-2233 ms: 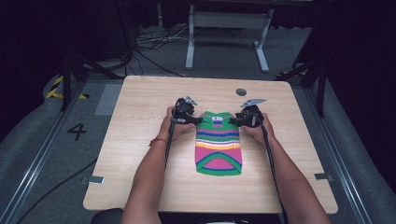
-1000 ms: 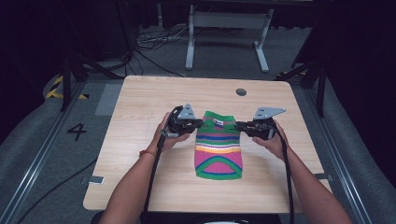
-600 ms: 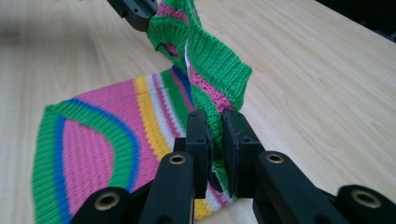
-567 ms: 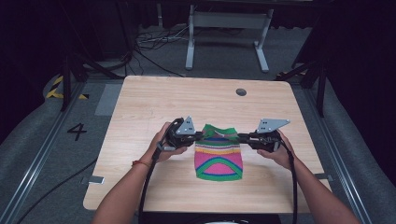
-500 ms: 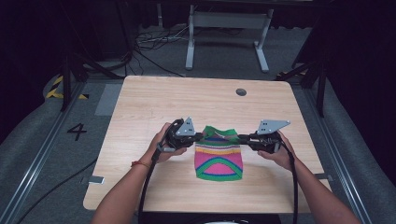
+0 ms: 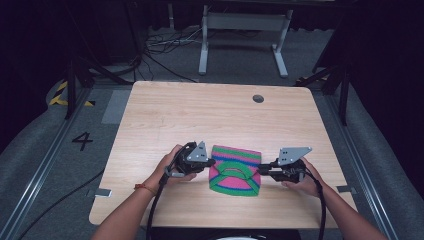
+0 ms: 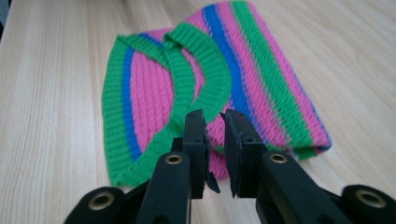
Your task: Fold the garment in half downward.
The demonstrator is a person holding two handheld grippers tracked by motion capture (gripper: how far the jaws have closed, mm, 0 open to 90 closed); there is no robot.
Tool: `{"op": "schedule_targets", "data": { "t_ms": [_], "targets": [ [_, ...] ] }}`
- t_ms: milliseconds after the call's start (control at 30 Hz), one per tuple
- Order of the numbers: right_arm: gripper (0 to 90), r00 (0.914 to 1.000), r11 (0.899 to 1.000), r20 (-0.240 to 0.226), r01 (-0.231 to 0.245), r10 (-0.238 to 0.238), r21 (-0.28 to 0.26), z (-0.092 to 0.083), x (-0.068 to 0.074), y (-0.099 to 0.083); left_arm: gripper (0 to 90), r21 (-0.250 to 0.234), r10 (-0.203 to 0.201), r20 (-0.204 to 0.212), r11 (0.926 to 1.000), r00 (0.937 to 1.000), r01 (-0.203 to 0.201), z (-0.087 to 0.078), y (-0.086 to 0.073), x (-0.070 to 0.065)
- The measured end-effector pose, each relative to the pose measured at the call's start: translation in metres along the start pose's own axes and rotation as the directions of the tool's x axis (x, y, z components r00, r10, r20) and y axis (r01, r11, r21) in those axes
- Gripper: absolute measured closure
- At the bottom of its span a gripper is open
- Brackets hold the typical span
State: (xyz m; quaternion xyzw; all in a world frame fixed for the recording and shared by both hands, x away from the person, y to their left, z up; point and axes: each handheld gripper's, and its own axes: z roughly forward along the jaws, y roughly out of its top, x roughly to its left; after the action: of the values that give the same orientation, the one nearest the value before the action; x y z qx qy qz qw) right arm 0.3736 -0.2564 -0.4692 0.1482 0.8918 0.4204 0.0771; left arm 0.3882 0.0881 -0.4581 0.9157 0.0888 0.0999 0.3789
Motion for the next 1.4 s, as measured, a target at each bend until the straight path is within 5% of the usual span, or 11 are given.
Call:
{"op": "schedule_targets", "data": {
  "t_ms": [200, 233, 433, 633, 733, 833, 1167, 1400],
  "targets": [
    [72.8, 0.9997, 1.000, 0.023, -0.002, 0.002, 0.003, 0.000, 0.008, -0.002, 75.0, -0.005, 0.001, -0.010, 1.0000, 1.0000, -0.001, 0.004, 0.005, -0.004],
    [69.0, 0.9996, 1.000, 0.029, -0.004, 0.004, -0.010, 0.002, 0.011, 0.002, 66.0, 0.003, 0.012, -0.006, 0.9999, 0.9999, -0.012, 0.010, 0.008, -0.006],
    [59.9, 0.9996, 1.000, 0.028, -0.002, 0.001, 0.013, 0.021, 0.017, 0.010, 60.8, 0.021, 0.013, 0.042, 0.9997, 0.9990, -0.014, 0.026, 0.010, -0.008],
    [64.9, 0.9992, 0.999, 0.035, -0.021, 0.020, 0.034, 0.034, 0.014, 0.010, 70.3, 0.060, -0.002, 0.071, 0.9982, 0.9975, -0.002, 0.042, 0.004, -0.007],
    [74.9, 0.9983, 0.998, 0.050, -0.032, 0.030, 0.055, 0.041, 0.012, 0.005, 85.9, 0.067, 0.015, 0.070, 0.9976, 0.9974, -0.019, 0.043, 0.005, -0.009],
    [86.6, 0.9984, 0.998, 0.046, -0.034, 0.032, 0.045, 0.040, 0.011, 0.005, 87.5, 0.068, 0.018, 0.061, 0.9974, 0.9980, -0.022, 0.042, 0.007, -0.010],
    [88.4, 0.9993, 1.000, 0.037, 0.000, 0.001, -0.008, 0.017, 0.019, 0.019, 88.6, -0.024, 0.036, 0.085, 0.9991, 0.9957, -0.034, 0.015, 0.021, -0.018],
    [87.4, 0.9988, 0.999, -0.035, 0.035, -0.033, 0.037, 0.011, 0.035, 0.016, 88.4, 0.025, 0.065, 0.148, 0.9973, 0.9868, -0.069, 0.014, 0.012, -0.041]
  ]
}}
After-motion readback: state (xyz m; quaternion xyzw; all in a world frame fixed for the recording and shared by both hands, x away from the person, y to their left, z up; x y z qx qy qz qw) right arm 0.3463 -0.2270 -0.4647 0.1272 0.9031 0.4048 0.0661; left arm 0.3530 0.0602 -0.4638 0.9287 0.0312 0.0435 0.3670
